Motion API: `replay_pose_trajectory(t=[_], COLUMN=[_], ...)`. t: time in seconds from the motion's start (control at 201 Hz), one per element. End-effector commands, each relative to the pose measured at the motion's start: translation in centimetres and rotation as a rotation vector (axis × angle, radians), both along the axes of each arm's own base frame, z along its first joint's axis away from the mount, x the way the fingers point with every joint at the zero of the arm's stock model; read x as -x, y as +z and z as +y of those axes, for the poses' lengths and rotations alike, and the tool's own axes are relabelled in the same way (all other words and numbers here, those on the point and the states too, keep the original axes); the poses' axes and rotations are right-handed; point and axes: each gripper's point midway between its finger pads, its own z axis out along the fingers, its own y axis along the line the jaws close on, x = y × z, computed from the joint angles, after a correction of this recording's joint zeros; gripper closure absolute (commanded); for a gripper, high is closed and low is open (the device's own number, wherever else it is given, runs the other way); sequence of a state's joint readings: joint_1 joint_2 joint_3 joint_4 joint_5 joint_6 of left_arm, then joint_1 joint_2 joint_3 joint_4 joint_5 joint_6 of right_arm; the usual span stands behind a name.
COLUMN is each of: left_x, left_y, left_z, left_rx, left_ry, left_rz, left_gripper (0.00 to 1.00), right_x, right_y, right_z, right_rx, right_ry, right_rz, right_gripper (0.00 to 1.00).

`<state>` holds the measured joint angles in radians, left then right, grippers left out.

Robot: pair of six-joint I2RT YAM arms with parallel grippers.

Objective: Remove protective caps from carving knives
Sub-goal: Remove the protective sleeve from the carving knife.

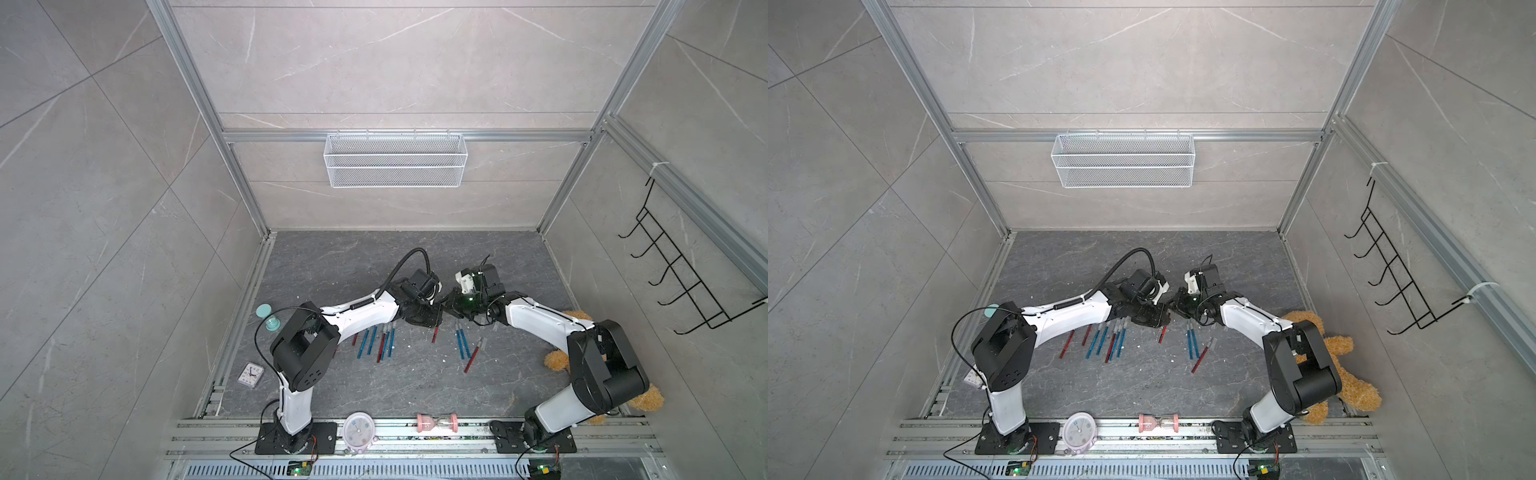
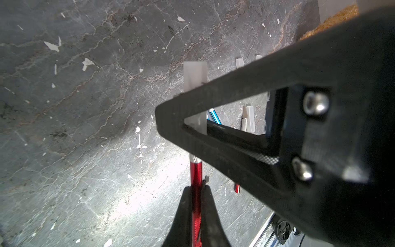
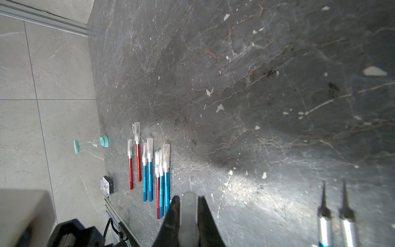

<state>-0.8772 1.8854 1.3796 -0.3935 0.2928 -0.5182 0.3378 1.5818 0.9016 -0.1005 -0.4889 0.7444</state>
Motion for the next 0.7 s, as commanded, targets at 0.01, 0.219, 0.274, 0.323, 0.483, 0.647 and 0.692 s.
replay_pose_trajectory(t=[0.01, 0.219, 0.274, 0.323, 0.483, 0.647, 0.692], left_x=[6.1, 6.1, 6.0, 6.0, 5.7, 5.5, 5.4], left_y=[-1.4, -1.4, -1.3, -1.3, -1.1, -0.9, -0.8], left_z=[1.1, 1.1, 1.1, 1.1, 1.1, 1.2, 1.3], left_rx=[-0.081, -0.084, -0.083, -0.083, -0.084, -0.083, -0.083], left_ry=[-0.136, -0.137, -0.136, -0.134, -0.129, -0.118, -0.115], left_rz=[0.162, 0.165, 0.16, 0.158, 0.144, 0.132, 0.129], left_gripper=[1.0, 1.0, 1.0, 1.0, 1.0, 1.0, 1.0], right_x=[-5.0, -5.5, -5.5, -5.6, -5.3, -4.5, -4.2], right_y=[3.0, 3.4, 3.3, 3.4, 3.0, 1.8, 1.3], right_z=[-2.2, -2.7, -2.9, -3.2, -5.0, -7.8, -8.5], right_rx=[0.029, 0.033, 0.039, 0.043, 0.07, 0.119, 0.14], right_ry=[-0.111, -0.12, -0.119, -0.121, -0.13, -0.133, -0.129], right_rz=[-0.172, -0.178, -0.175, -0.176, -0.152, -0.09, -0.07], right_gripper=[0.95, 0.96, 0.95, 0.96, 0.96, 0.96, 0.96])
